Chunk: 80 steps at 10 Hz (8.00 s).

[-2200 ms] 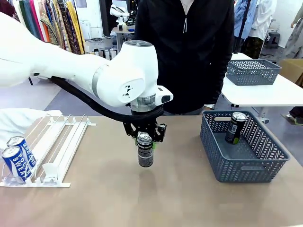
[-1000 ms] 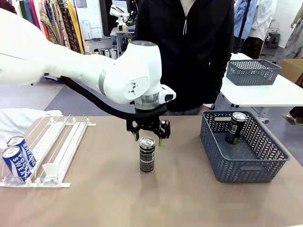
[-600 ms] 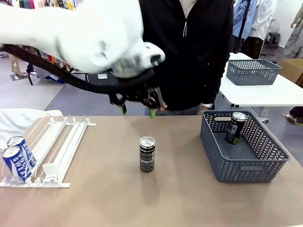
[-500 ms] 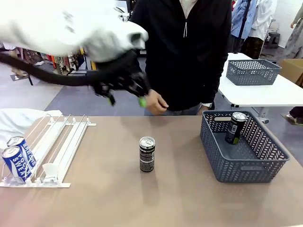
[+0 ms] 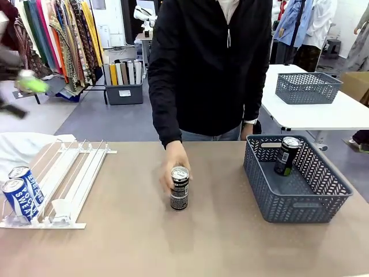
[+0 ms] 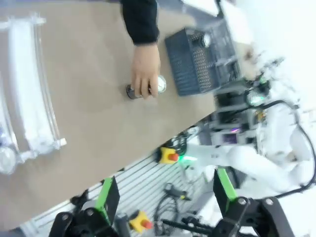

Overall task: Retrieve and store the cans from the dispenser.
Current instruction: Pick up the last remaining can from one row of the Automatic Can Dispenser and place it in the middle of the table, then pick up one can from the Automatic Can Dispenser and place it in the middle of the table.

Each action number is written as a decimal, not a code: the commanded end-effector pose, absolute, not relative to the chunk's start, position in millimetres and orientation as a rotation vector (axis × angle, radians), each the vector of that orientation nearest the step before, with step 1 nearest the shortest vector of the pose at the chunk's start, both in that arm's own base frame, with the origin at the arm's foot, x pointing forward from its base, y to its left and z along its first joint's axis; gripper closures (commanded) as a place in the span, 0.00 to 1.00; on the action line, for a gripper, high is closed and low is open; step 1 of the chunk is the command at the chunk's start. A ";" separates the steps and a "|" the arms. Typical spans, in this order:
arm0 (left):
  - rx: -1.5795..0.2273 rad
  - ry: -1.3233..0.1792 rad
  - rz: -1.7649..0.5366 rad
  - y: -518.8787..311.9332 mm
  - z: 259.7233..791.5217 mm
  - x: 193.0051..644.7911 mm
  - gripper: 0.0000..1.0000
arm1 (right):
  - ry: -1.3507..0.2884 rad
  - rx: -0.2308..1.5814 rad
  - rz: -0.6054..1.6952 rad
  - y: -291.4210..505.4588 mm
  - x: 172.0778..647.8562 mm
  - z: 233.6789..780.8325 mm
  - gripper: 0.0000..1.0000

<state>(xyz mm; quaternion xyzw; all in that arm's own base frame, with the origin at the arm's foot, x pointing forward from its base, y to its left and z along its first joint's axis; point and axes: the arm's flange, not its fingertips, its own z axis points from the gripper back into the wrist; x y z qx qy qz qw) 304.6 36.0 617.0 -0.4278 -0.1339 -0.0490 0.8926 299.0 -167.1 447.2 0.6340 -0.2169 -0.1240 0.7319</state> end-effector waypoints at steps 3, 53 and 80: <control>-1.203 -0.242 0.093 126.8 521.5 304.2 0.00 | -0.485 1.403 -0.263 -167.3 299.3 450.7 0.00; -0.064 -0.059 0.038 41.7 383.0 351.4 0.84 | -0.485 1.403 -0.263 -167.3 299.3 450.7 0.00; -0.020 -0.364 -0.225 -203.1 584.7 341.9 1.00 | -0.485 1.403 -0.263 -167.3 299.3 450.7 0.00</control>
